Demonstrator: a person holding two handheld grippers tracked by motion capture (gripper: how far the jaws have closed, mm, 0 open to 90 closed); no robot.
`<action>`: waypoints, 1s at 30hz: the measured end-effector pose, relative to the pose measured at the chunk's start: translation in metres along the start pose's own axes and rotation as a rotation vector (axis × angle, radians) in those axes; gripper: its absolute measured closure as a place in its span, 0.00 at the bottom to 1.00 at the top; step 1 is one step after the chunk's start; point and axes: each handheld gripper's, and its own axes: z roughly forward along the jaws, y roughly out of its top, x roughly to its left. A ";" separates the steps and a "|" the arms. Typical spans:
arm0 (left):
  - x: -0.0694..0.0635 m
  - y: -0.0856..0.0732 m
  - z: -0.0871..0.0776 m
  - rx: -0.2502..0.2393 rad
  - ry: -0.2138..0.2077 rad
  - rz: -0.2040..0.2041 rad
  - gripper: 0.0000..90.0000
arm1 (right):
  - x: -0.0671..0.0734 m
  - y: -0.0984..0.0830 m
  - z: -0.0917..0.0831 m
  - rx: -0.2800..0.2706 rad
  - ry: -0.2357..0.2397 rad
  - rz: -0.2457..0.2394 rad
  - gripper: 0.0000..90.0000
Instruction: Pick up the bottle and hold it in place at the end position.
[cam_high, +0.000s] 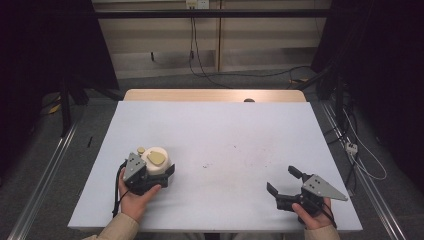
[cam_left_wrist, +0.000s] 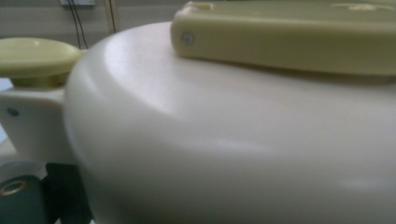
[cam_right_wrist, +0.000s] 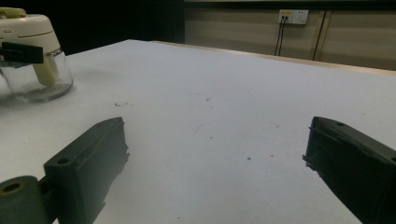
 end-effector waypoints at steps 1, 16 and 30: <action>0.000 0.000 0.000 0.000 0.001 -0.003 0.06 | 0.000 0.000 0.000 -0.001 0.000 0.000 0.05; -0.001 0.010 0.001 -0.021 -0.018 -0.003 0.07 | 0.000 0.001 0.001 -0.004 0.002 -0.003 0.05; -0.007 0.021 0.012 -0.034 -0.058 0.002 0.07 | 0.000 0.001 0.002 -0.008 0.002 -0.006 0.05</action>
